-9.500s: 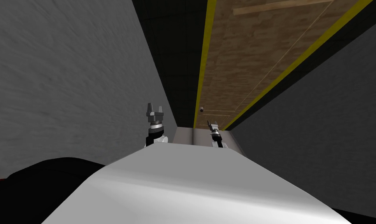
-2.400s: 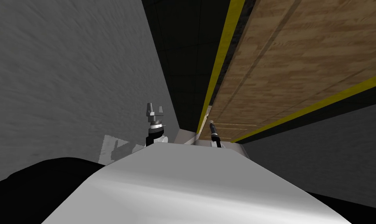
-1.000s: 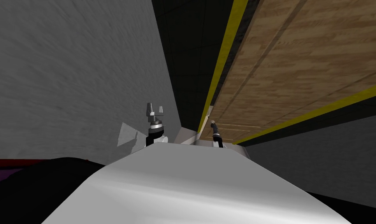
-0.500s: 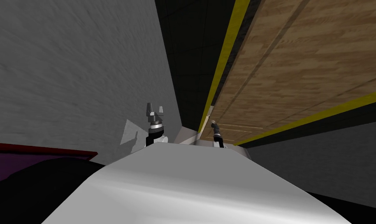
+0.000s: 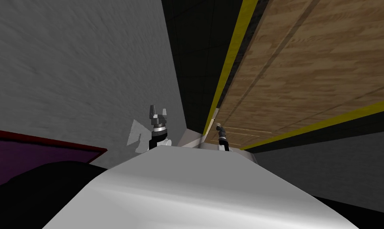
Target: Pull the door open
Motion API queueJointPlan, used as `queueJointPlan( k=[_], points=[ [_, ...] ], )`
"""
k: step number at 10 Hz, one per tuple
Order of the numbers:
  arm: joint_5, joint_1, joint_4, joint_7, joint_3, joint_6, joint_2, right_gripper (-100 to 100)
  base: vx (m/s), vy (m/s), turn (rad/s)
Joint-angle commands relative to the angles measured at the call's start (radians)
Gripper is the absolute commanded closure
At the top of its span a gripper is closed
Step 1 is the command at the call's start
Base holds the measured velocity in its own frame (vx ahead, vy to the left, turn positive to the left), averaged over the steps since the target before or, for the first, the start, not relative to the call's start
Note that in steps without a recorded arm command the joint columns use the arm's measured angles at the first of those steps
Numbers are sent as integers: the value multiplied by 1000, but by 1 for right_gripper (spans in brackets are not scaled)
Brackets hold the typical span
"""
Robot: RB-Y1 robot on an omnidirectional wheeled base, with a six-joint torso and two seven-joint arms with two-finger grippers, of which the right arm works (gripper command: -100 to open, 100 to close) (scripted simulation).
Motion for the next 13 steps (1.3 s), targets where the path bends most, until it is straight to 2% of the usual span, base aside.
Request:
queueJointPlan(
  k=[1, 5, 6, 7, 10, 11, 13],
  points=[
    [-6, 3, -5, -31, 2, 1, -1, 100, -21, -9, 36],
    [-41, 2, 2, -148, 8, -2, -12, 100, -27, -14, 79],
    [-41, 2, 2, -155, 8, -2, -12, 100, -19, -14, 40],
    [-53, 2, 5, -195, 10, -3, -16, 100, -20, -16, 72],
    [-76, 2, 10, -271, 15, -5, -24, 100, -28, -14, 82],
    [-76, 2, 10, -280, 15, -5, -24, 100, -18, -8, 38],
    [-99, 2, 14, -344, 19, -7, -31, 100, -24, -11, 104]
  ],
)
